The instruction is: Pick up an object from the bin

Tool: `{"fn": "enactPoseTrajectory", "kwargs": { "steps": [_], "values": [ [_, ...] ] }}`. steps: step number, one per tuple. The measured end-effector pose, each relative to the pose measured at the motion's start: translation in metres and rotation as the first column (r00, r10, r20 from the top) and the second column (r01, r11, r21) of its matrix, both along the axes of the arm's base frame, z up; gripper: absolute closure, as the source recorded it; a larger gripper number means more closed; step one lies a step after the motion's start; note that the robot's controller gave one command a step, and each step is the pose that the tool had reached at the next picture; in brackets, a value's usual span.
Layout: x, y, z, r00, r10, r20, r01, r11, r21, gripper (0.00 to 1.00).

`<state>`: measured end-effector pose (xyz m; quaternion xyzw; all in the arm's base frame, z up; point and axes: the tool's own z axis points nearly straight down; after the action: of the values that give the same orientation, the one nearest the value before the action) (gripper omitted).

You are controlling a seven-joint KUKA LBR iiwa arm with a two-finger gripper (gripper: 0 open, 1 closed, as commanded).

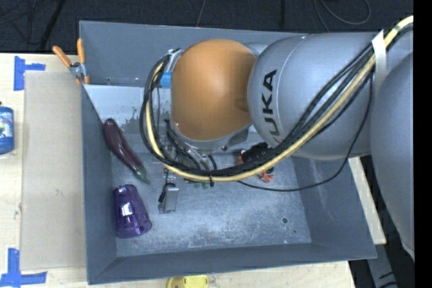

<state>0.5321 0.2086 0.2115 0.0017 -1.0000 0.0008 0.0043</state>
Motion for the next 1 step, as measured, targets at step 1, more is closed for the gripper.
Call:
{"fn": "enactPoseTrajectory", "kwargs": {
  "steps": [1],
  "values": [
    [0.0020, -0.0015, 0.0047, 1.000, -0.006, 0.007, 0.006, 1.000, 0.002, 0.00]
  ]
}}
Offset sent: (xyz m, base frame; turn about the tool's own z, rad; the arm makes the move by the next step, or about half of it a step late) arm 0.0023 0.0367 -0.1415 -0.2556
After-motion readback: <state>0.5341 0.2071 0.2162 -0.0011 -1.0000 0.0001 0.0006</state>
